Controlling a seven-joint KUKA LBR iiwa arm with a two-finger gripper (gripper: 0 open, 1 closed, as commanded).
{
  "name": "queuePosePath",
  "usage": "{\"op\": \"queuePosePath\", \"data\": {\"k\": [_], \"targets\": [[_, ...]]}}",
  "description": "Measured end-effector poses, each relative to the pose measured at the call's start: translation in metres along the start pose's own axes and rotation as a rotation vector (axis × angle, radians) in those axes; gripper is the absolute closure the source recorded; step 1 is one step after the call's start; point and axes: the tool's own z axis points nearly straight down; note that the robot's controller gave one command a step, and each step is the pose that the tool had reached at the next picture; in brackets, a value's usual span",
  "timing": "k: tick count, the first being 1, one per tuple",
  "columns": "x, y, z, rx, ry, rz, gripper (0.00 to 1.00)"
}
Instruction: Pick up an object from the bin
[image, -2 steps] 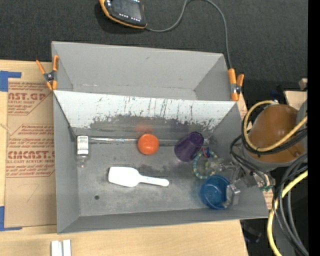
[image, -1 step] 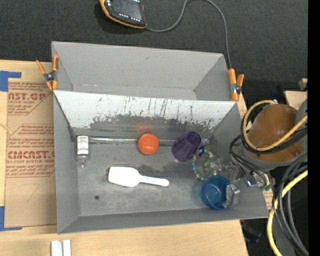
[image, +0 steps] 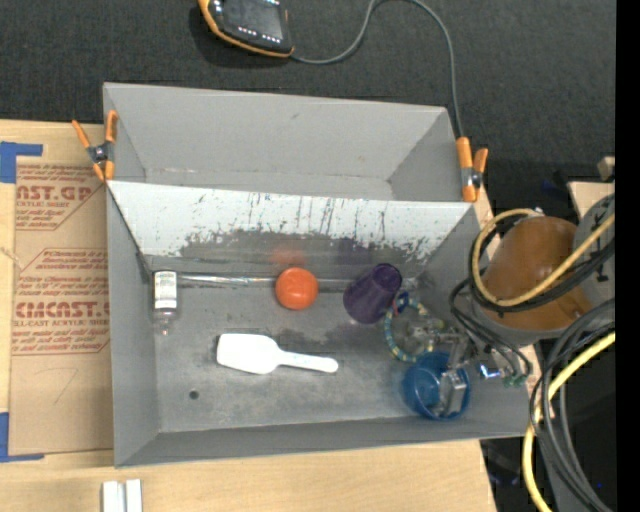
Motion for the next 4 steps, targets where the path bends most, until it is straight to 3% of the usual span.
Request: {"op": "queuePosePath", "data": {"k": [1,2,3,4], "targets": [[0.003,0.001,-0.005,0.008,-0.037,-0.008,1.00],[0.003,0.001,-0.005,0.008,-0.037,-0.009,1.00],[0.015,-0.003,-0.069,0.003,-0.014,-0.003,1.00],[0.012,-0.003,-0.133,0.007,-0.025,0.001,1.00]]}}
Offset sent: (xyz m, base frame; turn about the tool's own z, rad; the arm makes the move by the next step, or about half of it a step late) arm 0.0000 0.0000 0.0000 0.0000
